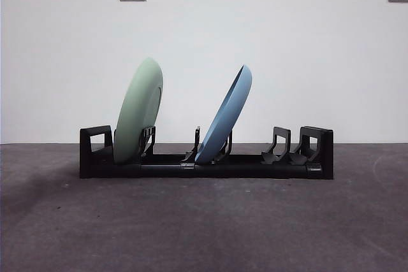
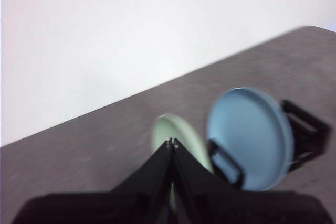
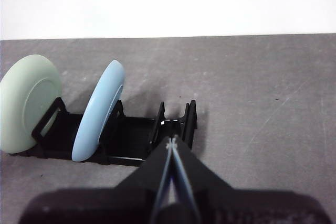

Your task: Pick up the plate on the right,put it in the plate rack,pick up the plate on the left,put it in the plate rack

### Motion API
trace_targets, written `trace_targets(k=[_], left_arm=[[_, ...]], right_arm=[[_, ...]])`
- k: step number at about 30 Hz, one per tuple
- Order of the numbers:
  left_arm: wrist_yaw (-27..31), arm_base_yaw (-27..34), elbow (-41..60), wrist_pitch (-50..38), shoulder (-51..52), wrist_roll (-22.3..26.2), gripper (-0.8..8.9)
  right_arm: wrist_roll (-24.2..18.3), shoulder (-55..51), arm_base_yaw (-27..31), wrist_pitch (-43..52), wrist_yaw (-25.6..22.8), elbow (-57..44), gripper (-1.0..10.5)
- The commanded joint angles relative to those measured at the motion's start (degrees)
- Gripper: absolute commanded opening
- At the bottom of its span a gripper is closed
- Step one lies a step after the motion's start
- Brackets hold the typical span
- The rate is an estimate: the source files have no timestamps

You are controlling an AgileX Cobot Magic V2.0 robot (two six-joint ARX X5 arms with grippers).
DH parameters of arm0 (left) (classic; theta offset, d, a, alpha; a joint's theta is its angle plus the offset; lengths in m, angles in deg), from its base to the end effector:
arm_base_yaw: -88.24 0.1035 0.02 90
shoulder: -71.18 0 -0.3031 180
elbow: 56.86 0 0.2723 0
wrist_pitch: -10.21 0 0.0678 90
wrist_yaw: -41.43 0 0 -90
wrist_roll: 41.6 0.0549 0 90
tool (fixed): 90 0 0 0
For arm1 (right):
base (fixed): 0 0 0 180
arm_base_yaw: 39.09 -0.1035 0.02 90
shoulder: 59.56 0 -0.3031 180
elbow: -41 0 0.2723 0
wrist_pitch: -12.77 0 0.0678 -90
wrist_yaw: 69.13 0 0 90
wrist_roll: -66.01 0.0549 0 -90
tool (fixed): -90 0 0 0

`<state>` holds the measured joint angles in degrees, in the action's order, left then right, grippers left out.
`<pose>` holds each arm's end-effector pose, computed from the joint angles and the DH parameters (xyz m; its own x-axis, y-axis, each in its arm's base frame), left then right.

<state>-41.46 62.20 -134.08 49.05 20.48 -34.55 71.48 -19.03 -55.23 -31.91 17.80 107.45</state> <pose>0.1747 -0.0778 0.4335 0.9254 -0.3144 -0.2117 0.3480 0.9260 0.1461 0.1455 0.0391 0.3801 0.9231 0.2114 -0.3211 -0.1984 0.9774 0.0731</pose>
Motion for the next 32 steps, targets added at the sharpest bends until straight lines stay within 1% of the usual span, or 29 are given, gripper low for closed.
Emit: trace_targets(k=[1,5,7,8,10,12,14,15,19,22,27,30,32], left_arm=[[0.02,3.15,7.15,0.24,5.79,-1.36,-0.08],[0.13,5.18,17.68,-2.32,14.67,-4.15,-0.08],[0.15,5.29,21.62,-3.56,18.36,-4.35,-0.08],[0.15,5.27,23.08,-3.8,20.06,-4.35,-0.08],[0.13,5.25,24.17,-2.62,22.08,-4.9,-0.07],[0.15,5.25,24.06,0.02,22.43,-5.79,-0.01],[0.48,5.33,24.06,3.08,22.32,-5.73,0.0],[0.39,5.35,24.06,4.37,22.01,-5.75,-0.01],[0.13,5.35,24.06,9.14,20.61,-5.75,0.0],[0.13,5.35,24.06,10.91,19.3,-5.75,-0.01],[0.04,5.27,24.06,11.67,17.79,-5.77,0.0],[-0.2,5.73,24.13,12.46,20.57,-5.66,0.0],[-0.37,7.15,25.59,8.68,22.93,-5.73,-0.01]], right_arm=[[-0.31,-2.75,-0.04,1.6,-0.35,-4.7,-0.2],[0.96,-7.67,-0.09,5.16,-0.31,-11.98,-0.2],[1.79,-9.97,-0.11,7.1,-0.28,-15.23,-0.2],[3.04,-10.8,-0.11,7.32,-0.28,-16.37,-0.2],[7.04,-10.91,-0.09,6.71,-0.42,-16.92,-0.2],[11.5,-10.4,-0.09,6.71,-1.57,-16.92,-0.2],[18.18,-9.92,-0.04,6.97,-3.85,-16.9,-0.2],[19.21,-9.73,-0.04,7.02,-4.5,-16.9,-0.2],[19.1,-9.11,-0.04,5.92,-4.72,-16.9,-0.2],[19.1,-9.03,-0.04,5.73,-5.03,-16.9,-0.2],[19.1,-9.03,-0.04,5.73,-4.76,-16.9,-0.2],[19.1,-9.05,-0.04,5.73,-4.83,-16.9,-0.2],[19.1,-9.09,-0.04,5.75,-4.83,-16.9,-0.2]])
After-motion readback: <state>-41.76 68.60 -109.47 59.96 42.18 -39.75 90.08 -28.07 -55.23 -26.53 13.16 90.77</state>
